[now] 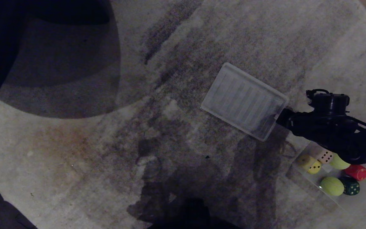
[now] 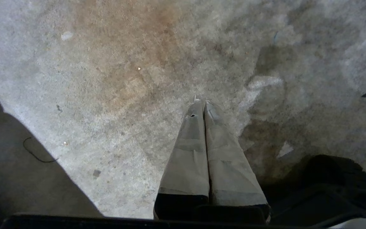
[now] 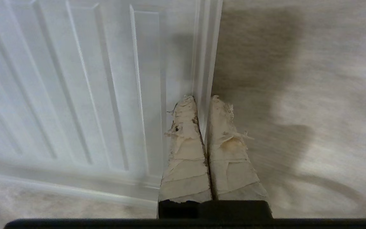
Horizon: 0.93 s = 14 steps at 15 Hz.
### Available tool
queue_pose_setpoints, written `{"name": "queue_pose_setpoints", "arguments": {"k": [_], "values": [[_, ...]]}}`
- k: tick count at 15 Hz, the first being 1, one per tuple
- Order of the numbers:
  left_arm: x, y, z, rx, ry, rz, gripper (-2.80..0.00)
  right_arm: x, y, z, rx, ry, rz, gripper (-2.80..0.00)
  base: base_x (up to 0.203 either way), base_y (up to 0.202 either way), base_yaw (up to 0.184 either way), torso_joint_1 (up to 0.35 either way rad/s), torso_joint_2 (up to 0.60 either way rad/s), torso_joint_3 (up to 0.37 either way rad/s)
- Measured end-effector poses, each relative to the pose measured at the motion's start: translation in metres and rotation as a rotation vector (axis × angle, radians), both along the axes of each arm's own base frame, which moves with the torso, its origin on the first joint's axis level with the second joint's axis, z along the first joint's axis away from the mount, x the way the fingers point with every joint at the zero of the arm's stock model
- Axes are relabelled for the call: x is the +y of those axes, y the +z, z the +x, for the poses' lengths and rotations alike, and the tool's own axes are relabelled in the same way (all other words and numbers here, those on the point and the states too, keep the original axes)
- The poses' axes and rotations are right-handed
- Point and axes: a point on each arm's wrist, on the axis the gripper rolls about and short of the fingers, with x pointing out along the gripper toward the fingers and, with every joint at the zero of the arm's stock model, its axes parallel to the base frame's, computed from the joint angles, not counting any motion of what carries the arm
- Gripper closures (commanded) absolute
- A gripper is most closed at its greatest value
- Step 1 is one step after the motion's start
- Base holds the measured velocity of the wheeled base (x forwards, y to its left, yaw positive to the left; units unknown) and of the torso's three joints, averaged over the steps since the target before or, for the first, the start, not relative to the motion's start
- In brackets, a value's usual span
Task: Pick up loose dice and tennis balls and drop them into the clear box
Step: Close the lid
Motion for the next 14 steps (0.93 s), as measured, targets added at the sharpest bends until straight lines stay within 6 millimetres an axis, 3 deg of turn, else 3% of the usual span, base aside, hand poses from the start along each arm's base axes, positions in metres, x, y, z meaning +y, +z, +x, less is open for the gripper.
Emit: {"name": "queue_pose_setpoints", "arguments": {"k": [4,7,10,12,14], "values": [[0.0,0.0,0.0,-0.001,0.0,0.0,0.0,-0.002,-0.002,-0.028,0.038,0.009,-0.033,0.0,0.0,0.0,0.0,0.0,0.0,0.0],[0.0,0.0,0.0,0.0,0.0,0.0,0.0,-0.006,0.014,-0.058,0.026,0.006,-0.041,0.0,0.0,0.0,0.0,0.0,0.0,0.0],[0.0,0.0,0.0,-0.001,0.0,0.0,0.0,-0.012,0.038,-0.106,0.037,0.01,-0.086,0.0,0.0,0.0,0.0,0.0,0.0,0.0],[0.0,0.0,0.0,-0.001,0.0,0.0,0.0,-0.015,0.05,-0.148,0.053,0.024,-0.141,0.0,0.0,0.0,0.0,0.0,0.0,0.0],[0.0,0.0,0.0,-0.001,0.0,0.0,0.0,-0.018,0.05,-0.193,0.079,0.049,-0.22,0.0,0.0,0.0,0.0,0.0,0.0,0.0]]}}
